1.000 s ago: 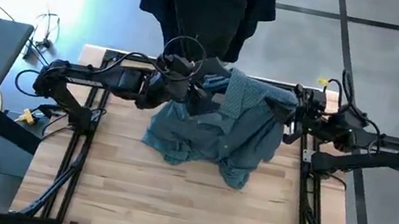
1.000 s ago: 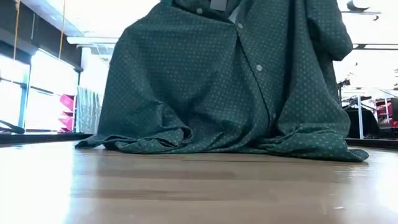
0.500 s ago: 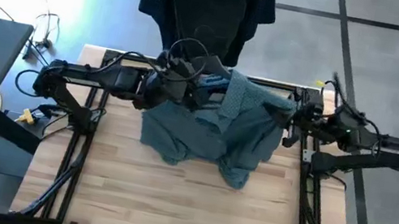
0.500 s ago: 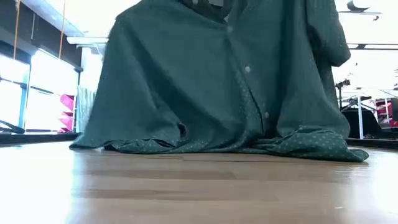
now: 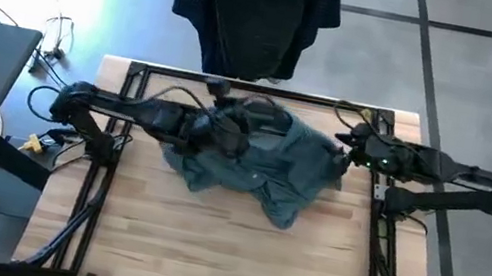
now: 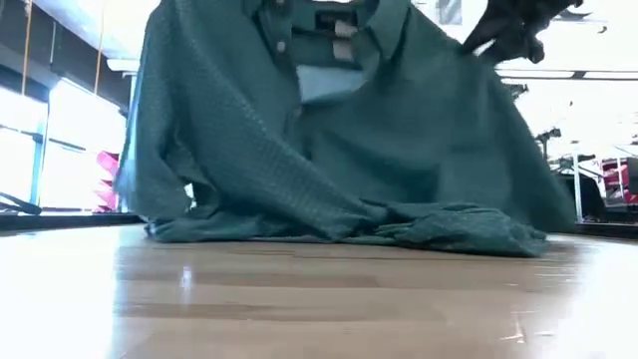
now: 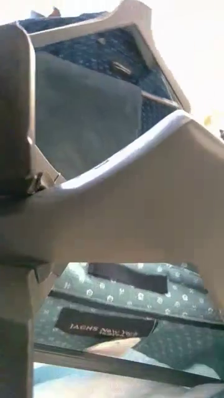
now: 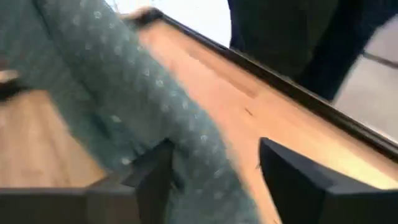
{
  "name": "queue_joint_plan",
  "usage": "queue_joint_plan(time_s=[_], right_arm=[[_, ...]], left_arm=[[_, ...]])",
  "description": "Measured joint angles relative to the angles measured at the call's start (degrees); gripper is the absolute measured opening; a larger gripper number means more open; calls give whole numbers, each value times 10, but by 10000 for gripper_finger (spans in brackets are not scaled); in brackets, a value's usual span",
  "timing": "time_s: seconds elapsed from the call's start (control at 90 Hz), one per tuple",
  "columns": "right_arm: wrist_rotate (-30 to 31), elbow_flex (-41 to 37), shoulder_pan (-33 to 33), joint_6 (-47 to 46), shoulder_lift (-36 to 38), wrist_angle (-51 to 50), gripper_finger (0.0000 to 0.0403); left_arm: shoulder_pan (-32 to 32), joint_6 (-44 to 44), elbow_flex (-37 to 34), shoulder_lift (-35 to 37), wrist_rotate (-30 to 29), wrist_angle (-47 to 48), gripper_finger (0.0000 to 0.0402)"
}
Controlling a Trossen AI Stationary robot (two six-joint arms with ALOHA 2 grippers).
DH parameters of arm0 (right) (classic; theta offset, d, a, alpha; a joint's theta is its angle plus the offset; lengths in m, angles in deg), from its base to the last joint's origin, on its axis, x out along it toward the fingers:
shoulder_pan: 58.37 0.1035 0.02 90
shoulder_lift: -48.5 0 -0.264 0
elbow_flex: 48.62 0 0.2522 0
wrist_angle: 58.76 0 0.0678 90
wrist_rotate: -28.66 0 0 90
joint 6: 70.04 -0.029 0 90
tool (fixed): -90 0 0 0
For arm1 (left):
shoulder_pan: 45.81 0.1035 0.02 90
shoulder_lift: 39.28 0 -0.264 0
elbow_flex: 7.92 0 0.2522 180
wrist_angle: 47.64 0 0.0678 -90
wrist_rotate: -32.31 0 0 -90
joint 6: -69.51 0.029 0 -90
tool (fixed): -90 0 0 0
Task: Hang clothes
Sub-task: Unhang the hangered light blue polo shirt from the hanger racked, then remove the hanger from the light blue polo shirt
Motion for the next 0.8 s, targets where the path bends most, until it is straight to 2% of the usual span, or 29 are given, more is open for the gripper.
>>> queue_joint_plan(time_s=[0.122, 0.244, 0.367, 0.489, 0.678, 0.8], right_arm=[[-45, 1, 3, 2, 5, 48, 279], [-98, 1, 20, 52, 1, 142, 286], [-152, 2, 27, 129, -16, 250, 277], [-179, 2, 25, 157, -58, 286, 264], [-227, 2, 23, 171, -132, 318, 244], [-233, 3, 24, 167, -160, 273, 222]], left_arm=[[4, 6, 0, -35, 4, 15, 41], [-1, 18, 0, -66, 26, 13, 41], [-4, 30, -1, -83, 52, 3, 41], [-14, 17, -1, -83, 62, -3, 41], [-14, 16, 3, -78, 61, 12, 41], [-14, 9, 20, -80, 66, 27, 39]])
